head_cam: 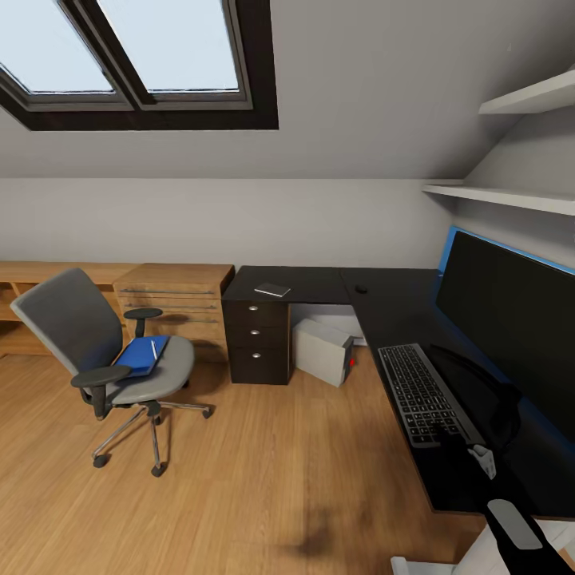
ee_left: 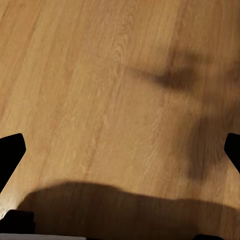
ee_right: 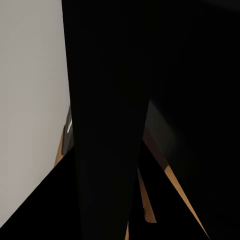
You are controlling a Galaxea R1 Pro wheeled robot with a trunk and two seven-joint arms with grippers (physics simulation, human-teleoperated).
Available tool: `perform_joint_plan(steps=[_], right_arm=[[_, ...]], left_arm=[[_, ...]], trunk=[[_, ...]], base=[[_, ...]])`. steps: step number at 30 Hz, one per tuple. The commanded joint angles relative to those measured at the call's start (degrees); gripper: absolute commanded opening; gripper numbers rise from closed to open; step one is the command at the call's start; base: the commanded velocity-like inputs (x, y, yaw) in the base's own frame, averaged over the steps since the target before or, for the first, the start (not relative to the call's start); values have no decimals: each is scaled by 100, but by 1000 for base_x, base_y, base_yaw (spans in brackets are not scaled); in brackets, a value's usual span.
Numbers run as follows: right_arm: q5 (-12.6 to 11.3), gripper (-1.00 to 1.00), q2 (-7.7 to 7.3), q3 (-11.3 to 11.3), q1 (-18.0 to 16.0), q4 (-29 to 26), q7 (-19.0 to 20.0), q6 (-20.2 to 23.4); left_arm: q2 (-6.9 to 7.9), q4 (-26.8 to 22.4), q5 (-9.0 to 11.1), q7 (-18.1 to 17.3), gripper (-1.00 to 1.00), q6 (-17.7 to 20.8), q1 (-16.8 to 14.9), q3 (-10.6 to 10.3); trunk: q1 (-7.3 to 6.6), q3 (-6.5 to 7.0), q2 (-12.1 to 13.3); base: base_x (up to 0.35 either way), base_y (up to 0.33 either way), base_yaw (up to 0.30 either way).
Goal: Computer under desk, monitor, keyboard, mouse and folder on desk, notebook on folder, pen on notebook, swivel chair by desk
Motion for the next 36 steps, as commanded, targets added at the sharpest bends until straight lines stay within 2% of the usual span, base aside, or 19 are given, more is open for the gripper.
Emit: perform_joint_plan(steps=[1, 36], right_arm=[[43, -100, 2, 20, -1, 22, -157, 39], [43, -100, 2, 23, -1, 22, -157, 33]], left_arm=[[5, 3, 51, 36, 100, -23, -4, -48], [6, 118, 51, 27, 100, -26, -4, -59]], trunk=[[0, -7, -3], [0, -7, -3]], base=[[8, 0, 0], [0, -33, 0]])
